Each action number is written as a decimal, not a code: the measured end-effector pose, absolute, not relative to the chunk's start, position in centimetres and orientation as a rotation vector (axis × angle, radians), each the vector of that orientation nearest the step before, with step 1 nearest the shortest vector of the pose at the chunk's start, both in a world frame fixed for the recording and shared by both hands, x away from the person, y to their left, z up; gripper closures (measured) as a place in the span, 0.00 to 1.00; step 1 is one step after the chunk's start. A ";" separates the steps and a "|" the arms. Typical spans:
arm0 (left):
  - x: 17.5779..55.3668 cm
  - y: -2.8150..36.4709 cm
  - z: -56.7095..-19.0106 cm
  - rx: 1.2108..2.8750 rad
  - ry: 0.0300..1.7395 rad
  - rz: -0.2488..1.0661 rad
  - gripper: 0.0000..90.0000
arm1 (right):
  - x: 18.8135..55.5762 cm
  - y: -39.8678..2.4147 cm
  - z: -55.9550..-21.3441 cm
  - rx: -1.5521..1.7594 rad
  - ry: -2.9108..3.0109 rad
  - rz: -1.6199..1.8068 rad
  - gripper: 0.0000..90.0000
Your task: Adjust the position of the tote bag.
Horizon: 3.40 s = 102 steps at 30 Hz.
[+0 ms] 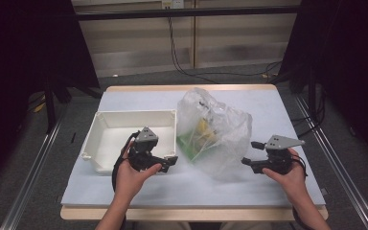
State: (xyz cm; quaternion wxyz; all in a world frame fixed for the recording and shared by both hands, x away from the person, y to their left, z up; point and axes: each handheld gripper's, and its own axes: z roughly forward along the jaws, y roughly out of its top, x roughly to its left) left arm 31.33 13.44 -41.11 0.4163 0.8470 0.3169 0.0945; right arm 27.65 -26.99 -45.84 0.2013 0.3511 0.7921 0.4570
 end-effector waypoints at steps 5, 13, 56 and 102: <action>31.2 13.1 -41.0 2.118 0.785 0.229 0.04 | 27.7 -24.9 -46.0 0.881 2.275 1.331 0.68; 30.8 11.9 -40.6 2.136 0.735 0.240 0.04 | 27.5 -22.2 -45.6 0.925 2.352 1.415 0.97; 31.9 9.7 -41.4 2.227 0.681 0.113 0.95 | 27.0 -22.9 -46.7 1.044 2.313 1.337 0.38; 35.5 4.9 -41.6 2.257 0.612 0.115 1.00 | 21.7 -25.2 -47.2 1.205 2.284 1.244 1.00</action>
